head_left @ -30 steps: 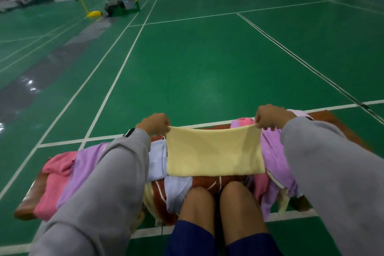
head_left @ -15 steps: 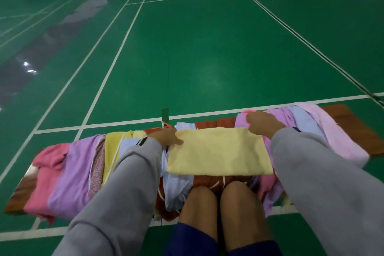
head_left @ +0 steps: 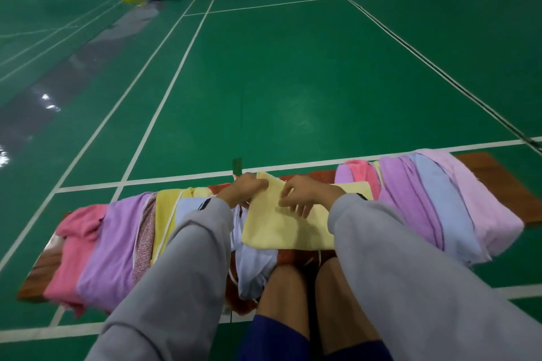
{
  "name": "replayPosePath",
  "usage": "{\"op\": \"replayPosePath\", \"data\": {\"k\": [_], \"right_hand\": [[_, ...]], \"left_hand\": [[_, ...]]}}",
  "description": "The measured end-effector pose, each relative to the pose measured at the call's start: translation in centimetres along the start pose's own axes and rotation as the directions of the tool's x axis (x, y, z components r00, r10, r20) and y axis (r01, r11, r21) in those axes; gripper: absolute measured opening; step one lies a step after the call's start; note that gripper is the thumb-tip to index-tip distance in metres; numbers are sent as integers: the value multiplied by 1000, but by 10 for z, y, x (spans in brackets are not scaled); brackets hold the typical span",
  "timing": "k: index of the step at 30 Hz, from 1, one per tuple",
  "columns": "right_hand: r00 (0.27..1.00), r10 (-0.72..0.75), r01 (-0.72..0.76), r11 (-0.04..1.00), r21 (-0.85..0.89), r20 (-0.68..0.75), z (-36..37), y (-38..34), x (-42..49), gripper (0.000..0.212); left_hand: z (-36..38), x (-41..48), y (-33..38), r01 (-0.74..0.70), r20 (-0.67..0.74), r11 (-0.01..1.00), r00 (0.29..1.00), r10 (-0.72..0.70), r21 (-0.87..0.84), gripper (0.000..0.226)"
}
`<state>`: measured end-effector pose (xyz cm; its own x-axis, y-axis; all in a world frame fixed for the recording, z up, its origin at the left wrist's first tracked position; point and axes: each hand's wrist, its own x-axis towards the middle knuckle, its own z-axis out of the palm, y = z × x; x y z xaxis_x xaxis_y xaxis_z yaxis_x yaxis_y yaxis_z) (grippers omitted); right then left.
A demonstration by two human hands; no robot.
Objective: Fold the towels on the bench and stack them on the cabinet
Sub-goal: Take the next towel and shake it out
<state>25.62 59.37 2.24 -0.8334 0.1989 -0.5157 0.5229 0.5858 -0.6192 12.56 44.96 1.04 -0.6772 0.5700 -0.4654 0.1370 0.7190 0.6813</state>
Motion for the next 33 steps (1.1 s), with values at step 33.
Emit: {"op": "replayPosePath", "data": {"k": [33], "right_hand": [[971, 229, -157, 827, 540, -69, -17, 66, -102, 45]], "left_hand": [[91, -31, 138, -158, -284, 981, 941, 185, 116, 30]]}}
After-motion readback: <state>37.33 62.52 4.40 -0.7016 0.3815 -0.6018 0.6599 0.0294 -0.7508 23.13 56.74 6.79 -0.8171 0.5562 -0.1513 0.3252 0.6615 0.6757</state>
